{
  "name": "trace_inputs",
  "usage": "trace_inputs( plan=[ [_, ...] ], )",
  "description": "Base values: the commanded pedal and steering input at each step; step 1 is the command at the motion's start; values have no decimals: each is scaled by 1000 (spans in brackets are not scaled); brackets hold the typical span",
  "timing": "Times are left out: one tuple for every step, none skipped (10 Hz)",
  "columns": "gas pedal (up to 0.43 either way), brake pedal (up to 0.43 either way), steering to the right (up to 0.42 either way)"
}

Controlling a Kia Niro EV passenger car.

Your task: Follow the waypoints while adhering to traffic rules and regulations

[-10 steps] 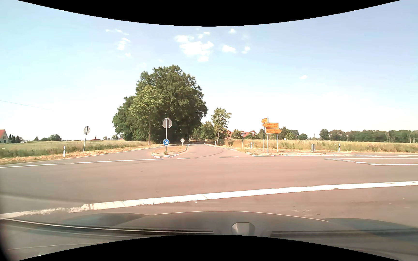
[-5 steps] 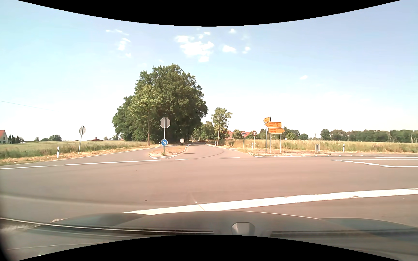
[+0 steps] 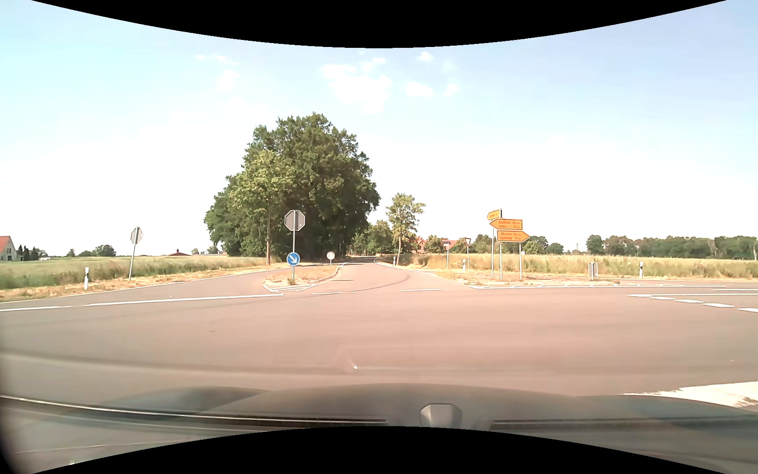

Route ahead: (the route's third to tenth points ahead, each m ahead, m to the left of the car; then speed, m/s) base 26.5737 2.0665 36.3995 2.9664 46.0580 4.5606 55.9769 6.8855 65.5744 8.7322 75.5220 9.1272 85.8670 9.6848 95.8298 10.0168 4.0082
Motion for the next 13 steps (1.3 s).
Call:
trace_inputs(
  plan=[
    [591,6,-24],
    [591,6,-24],
    [591,6,-24],
    [591,6,-23],
    [591,6,-25],
    [591,6,-25],
    [591,6,-25],
    [591,6,-25],
    [591,6,-25],
    [591,6,-25],
    [579,6,-28],
    [571,6,-29],
    [559,6,-26]
  ],
)
